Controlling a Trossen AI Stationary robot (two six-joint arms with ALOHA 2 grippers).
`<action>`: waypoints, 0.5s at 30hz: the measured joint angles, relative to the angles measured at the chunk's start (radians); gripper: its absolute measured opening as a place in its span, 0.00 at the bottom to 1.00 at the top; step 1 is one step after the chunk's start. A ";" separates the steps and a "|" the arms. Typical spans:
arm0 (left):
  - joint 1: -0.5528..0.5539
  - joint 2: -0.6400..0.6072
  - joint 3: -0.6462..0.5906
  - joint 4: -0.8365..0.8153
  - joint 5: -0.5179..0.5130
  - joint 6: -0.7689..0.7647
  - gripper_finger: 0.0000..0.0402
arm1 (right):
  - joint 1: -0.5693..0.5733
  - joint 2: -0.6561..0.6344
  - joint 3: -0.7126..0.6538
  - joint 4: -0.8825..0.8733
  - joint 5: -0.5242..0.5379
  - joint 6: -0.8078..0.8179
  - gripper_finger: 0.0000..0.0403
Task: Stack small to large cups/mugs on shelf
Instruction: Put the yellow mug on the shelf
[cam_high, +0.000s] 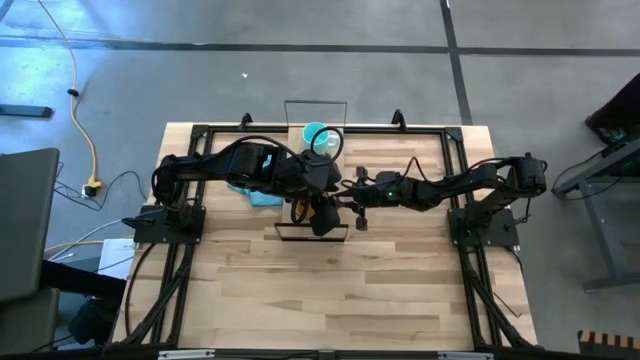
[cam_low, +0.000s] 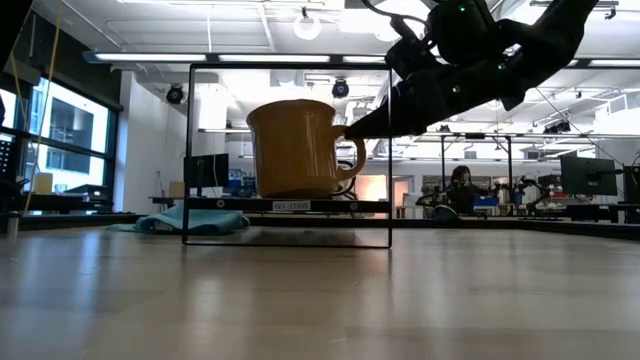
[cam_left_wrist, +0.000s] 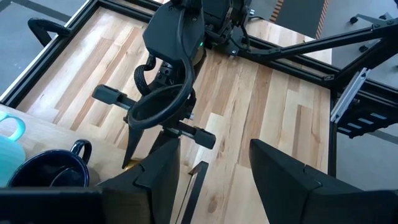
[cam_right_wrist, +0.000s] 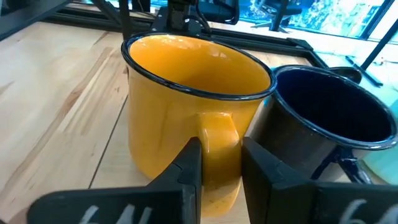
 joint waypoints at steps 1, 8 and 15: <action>0.000 0.000 0.000 0.000 0.000 -0.003 0.45 | 0.000 0.000 0.000 0.001 0.008 0.000 0.11; 0.000 0.000 0.000 0.000 0.000 -0.004 0.45 | 0.000 0.015 0.000 0.024 0.010 0.010 0.11; 0.000 0.000 0.000 0.000 0.003 -0.004 0.45 | 0.014 0.096 0.000 0.161 -0.015 0.073 0.11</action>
